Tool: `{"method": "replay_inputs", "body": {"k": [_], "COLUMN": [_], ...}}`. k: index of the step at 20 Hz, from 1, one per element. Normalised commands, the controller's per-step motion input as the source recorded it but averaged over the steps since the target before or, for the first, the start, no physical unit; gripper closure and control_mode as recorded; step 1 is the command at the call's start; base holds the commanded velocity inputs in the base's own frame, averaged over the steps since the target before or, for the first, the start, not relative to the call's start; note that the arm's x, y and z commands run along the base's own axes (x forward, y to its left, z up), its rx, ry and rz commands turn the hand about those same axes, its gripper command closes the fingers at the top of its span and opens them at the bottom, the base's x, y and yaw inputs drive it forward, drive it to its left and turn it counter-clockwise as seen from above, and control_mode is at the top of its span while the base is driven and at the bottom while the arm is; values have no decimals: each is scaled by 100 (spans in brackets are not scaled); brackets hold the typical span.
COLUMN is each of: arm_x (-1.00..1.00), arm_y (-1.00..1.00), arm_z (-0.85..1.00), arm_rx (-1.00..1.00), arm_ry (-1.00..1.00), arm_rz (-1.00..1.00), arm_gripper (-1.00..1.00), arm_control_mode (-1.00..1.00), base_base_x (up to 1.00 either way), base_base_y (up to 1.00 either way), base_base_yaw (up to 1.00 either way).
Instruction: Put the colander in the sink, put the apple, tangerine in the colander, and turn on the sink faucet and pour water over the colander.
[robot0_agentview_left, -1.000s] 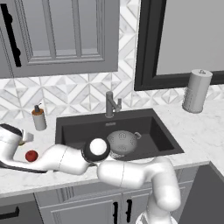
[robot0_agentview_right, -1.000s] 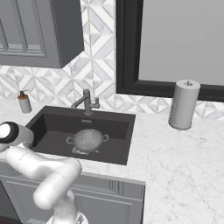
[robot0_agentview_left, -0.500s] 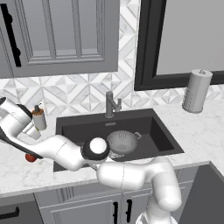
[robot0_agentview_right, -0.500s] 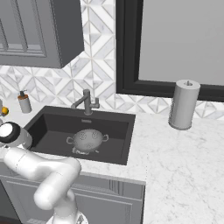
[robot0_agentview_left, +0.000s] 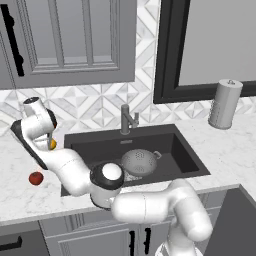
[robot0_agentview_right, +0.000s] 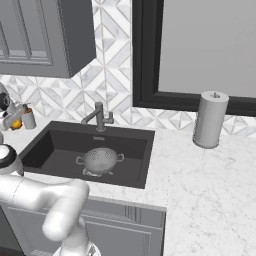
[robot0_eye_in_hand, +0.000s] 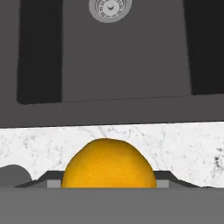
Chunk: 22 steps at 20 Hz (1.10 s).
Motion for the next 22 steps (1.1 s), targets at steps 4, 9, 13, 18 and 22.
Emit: {"method": "replay_inputs", "body": {"k": [4, 9, 13, 18, 22], "arm_x": [-13, -21, -34, -49, -98], "arm_y": [-28, -31, -46, -39, -39], "arm_z": [0, 0, 3, 39, 87], "arm_rx": [17, 16, 22, 21, 34], "arm_ry": [-11, -21, -28, -19, 1], "arm_rz": [-69, -62, -48, -49, -42], "arm_gripper": [100, 100, 100, 100, 100], "arm_control_mode": [-100, -100, -100, -100, -100], "base_base_x": [0, 0, 0, 0, 0], "base_base_y": [0, 0, 0, 0, 0], "base_base_yaw": [0, 0, 0, 0, 0]}}
